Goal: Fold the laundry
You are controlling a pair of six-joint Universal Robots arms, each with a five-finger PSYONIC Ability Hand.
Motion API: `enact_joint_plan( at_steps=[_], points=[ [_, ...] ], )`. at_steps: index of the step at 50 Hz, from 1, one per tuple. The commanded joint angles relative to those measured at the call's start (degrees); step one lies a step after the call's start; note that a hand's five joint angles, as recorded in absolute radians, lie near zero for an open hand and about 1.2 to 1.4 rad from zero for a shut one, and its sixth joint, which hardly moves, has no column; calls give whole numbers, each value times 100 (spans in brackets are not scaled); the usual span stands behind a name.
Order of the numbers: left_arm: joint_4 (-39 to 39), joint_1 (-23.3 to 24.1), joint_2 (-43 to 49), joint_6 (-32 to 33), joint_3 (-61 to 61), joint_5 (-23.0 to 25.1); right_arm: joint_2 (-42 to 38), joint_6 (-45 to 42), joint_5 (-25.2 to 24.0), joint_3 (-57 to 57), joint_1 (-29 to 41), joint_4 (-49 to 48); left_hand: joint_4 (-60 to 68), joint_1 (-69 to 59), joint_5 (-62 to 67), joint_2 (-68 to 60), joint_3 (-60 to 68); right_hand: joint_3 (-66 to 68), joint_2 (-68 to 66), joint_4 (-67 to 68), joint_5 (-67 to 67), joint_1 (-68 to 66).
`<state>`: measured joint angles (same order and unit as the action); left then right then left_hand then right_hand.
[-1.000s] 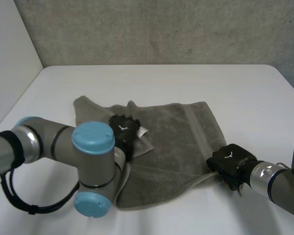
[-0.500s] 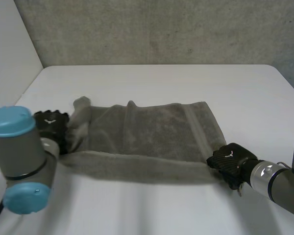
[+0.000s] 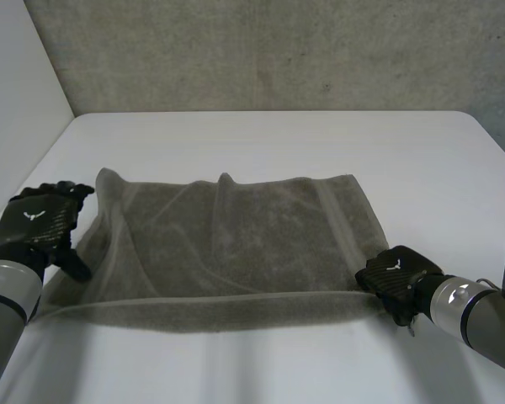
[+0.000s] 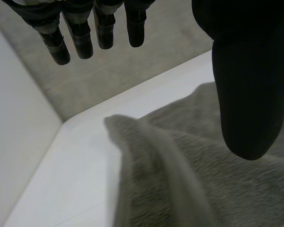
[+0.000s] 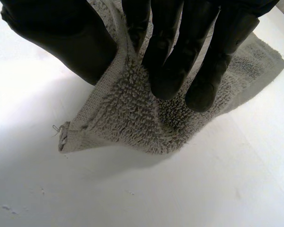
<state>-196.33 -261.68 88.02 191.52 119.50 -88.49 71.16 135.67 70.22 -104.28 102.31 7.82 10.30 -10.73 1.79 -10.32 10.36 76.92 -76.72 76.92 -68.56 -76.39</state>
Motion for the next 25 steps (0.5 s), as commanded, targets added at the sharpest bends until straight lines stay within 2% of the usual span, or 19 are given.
enact_joint_plan(
  at_steps=[1,4,11,16,25],
  points=[
    [104,-6,-5,17,205,893,4,3,0,-4,0,0,328,-284,178,-325,321,308,-328,308,-144,-361],
    [218,-23,13,104,302,1088,4,3,0,4,-9,0,378,-335,229,-376,372,308,-328,308,-144,-361],
    [790,-269,145,579,311,1115,4,3,0,22,-53,0,799,-756,650,-797,793,308,-328,308,-144,-361],
    [1404,-594,399,1219,267,1123,4,3,0,31,-62,0,917,-874,768,-914,911,308,-328,308,-144,-361],
    [1299,-849,734,1581,258,1132,-5,3,-9,31,-62,-9,968,-924,818,-965,961,308,-328,308,-144,-361]
  ],
)
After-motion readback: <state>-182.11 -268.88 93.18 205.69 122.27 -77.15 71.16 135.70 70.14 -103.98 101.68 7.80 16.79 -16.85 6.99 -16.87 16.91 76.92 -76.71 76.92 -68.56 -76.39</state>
